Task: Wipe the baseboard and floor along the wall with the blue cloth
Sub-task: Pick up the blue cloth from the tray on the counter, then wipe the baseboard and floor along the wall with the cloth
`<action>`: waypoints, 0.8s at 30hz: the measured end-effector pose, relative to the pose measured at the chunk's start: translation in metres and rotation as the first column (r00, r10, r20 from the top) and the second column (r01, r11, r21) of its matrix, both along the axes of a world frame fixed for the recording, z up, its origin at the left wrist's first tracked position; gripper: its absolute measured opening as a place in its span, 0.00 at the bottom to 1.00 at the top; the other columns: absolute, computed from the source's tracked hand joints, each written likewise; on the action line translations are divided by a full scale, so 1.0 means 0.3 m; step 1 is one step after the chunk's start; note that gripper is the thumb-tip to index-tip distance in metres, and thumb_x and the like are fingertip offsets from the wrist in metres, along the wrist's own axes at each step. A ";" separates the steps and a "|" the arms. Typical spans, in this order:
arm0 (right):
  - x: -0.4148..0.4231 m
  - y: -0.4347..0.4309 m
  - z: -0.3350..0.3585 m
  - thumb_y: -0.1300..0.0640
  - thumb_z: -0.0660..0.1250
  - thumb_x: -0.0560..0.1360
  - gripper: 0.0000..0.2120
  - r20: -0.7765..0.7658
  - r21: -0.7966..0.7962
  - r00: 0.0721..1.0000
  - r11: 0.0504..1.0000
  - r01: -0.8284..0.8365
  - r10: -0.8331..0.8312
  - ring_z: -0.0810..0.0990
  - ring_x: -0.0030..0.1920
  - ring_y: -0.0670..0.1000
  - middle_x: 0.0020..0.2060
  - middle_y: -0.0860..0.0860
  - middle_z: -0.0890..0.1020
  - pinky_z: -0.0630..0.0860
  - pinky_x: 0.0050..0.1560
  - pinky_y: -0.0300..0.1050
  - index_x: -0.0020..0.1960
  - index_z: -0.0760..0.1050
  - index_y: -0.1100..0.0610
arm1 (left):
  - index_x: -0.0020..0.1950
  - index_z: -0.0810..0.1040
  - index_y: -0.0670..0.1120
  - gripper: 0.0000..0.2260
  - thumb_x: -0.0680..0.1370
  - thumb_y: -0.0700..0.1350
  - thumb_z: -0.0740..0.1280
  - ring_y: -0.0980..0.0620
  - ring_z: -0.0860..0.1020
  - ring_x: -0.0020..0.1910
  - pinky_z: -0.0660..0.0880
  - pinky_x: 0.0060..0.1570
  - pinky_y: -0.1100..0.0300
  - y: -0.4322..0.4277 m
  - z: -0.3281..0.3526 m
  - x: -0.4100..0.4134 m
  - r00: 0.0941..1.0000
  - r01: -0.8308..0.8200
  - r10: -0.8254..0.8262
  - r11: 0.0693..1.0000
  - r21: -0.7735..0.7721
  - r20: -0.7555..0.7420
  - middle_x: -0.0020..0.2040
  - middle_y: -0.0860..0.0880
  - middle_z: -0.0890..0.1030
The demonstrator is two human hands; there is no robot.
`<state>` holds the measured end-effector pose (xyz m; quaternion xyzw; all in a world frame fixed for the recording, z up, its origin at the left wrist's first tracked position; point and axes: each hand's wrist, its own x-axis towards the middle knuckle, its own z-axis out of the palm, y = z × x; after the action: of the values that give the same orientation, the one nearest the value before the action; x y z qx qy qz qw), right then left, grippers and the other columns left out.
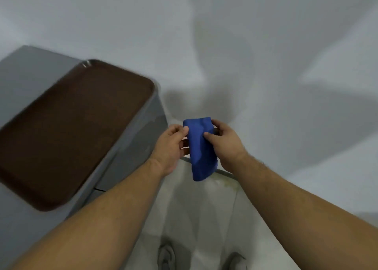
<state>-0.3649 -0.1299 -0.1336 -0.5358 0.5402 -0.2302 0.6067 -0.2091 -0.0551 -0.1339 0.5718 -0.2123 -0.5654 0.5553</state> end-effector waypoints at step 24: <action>-0.168 0.204 -1.968 0.53 0.66 0.82 0.02 -0.184 0.024 0.970 0.986 0.166 -0.159 0.82 0.49 0.56 0.46 0.54 0.83 0.82 0.50 0.55 0.50 0.74 0.50 | 0.39 0.73 0.53 0.11 0.78 0.51 0.72 0.53 0.77 0.38 0.70 0.37 0.60 0.074 -1.910 -0.075 0.543 0.373 -0.556 0.831 0.413 0.629 0.38 0.53 0.78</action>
<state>-0.4154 -0.0688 -0.7239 -0.4965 0.6399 -0.2188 0.5442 -0.2315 -0.0330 -0.7070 0.7297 -0.4923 -0.4382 0.1823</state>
